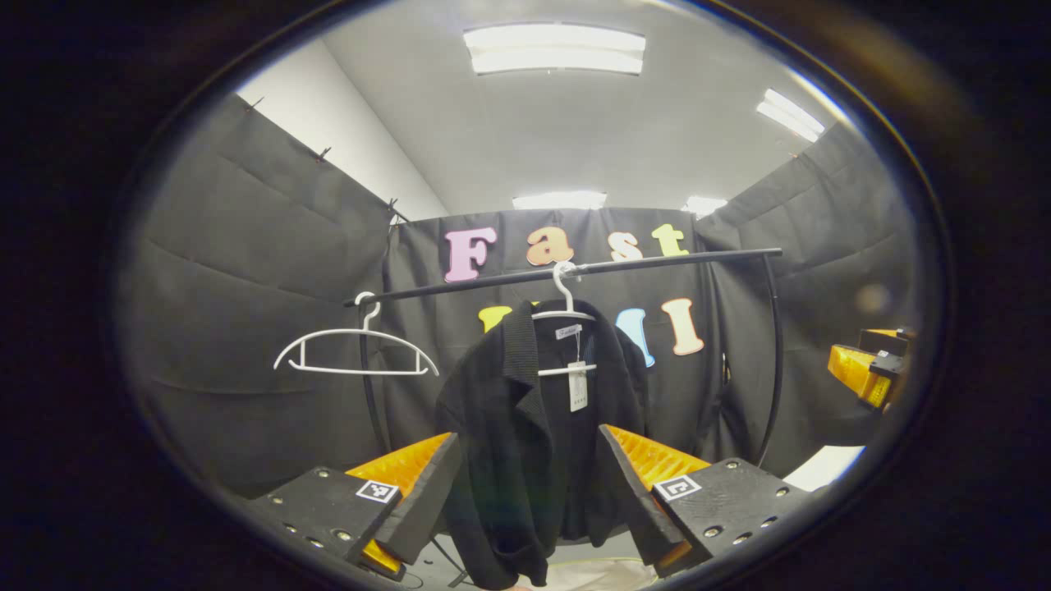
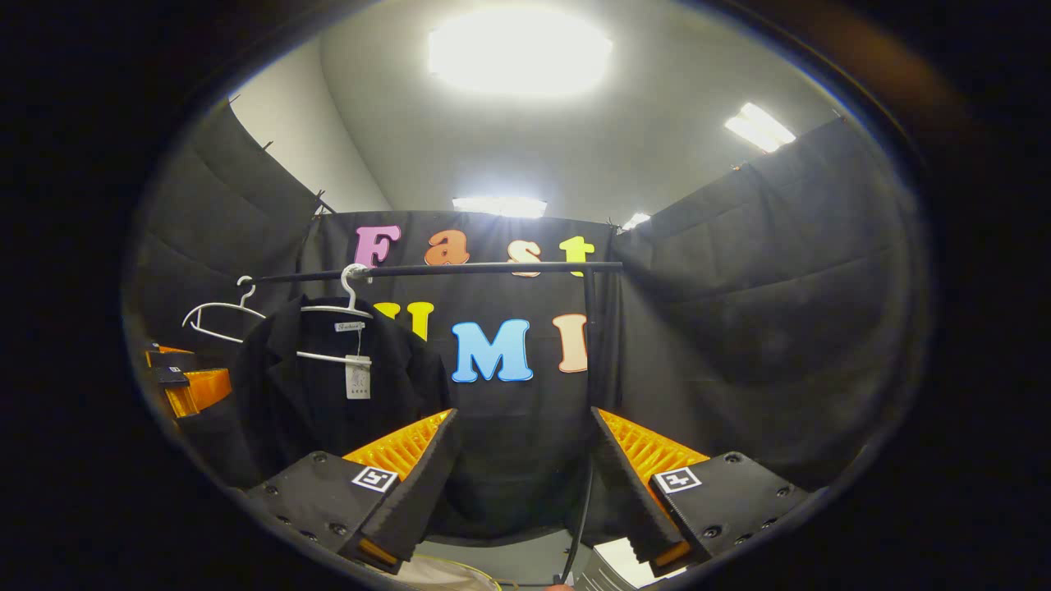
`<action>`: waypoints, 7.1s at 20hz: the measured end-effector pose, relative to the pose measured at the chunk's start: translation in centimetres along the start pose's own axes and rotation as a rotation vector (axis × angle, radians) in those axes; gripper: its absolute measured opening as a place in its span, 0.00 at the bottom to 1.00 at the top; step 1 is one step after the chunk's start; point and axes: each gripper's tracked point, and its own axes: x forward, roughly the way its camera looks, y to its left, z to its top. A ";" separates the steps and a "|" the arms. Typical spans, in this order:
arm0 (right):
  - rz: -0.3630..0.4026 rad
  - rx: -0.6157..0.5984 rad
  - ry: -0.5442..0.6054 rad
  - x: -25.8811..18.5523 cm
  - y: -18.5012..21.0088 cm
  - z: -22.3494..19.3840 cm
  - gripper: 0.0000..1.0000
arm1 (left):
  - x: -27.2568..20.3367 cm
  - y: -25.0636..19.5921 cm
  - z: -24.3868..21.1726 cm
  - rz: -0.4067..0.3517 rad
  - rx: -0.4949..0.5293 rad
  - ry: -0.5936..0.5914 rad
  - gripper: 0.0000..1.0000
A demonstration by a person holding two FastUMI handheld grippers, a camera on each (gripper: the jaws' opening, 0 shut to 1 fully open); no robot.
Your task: Grasp the clothes on the hanger with both hands and then place them into the laundry hamper below.
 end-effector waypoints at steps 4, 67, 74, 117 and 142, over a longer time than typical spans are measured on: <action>0.007 -0.004 0.003 0.5 1.0 -0.1 0.97 | 0.5 0.6 -0.2 -0.002 -0.002 0.002 0.97; 0.582 0.133 0.190 26.6 25.6 -10.0 0.93 | 19.8 1.5 -11.9 0.322 0.022 0.187 0.97; 0.543 0.124 0.218 27.5 25.7 -10.5 0.23 | 19.7 2.9 -11.9 0.357 0.027 0.183 0.56; 0.301 -0.109 -0.200 29.6 15.9 4.0 0.02 | 13.4 8.6 8.9 0.355 0.173 -0.150 0.00; 0.312 -0.117 -0.168 28.9 16.1 2.6 0.02 | 17.2 2.6 -3.9 0.188 -0.078 0.134 0.79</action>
